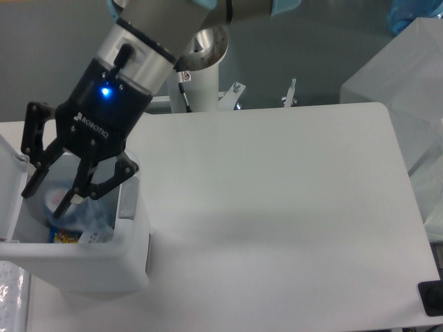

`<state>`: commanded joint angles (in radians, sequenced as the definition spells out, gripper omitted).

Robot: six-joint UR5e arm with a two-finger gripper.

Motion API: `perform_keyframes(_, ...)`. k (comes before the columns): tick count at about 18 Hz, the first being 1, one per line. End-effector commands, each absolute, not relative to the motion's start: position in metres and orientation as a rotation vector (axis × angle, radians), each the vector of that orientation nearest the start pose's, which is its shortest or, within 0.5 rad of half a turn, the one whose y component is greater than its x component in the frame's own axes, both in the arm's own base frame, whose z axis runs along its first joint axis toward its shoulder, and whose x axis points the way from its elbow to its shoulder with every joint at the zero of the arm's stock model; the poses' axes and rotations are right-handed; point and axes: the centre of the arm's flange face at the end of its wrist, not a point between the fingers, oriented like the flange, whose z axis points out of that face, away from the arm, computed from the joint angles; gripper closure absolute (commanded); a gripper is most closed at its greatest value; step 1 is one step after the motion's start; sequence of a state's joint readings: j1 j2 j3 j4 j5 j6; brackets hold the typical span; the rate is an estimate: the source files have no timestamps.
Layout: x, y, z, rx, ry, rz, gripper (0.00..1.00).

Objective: Place the trash in the trash can

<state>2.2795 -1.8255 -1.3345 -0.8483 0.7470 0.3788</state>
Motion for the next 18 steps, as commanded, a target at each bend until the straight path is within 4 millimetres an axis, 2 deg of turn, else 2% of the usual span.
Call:
perform_keyframes(1,-0.244,0.602,0.577,-2.142,-0.008,-0.388,0.0)
perform_keyframes(3,-0.243,0.6,0.57,-2.15,-0.007,-0.395,0.0)
perform_keyframes(6,-0.258,0.595,0.558,-2.16,0.005,-0.371,0.0)
perform_keyframes(10,-0.318,0.565,0.552,-2.155,-0.047,-0.286,0.0)
perform_keyframes(12,-0.35,0.548,0.543,-2.16,-0.063,-0.239,0.0)
perform_keyframes(14,-0.384,0.523,0.527,-2.171,-0.055,-0.178,0.0)
perform_keyframes(18,-0.422,0.483,0.484,-2.207,-0.005,-0.106,0.0)
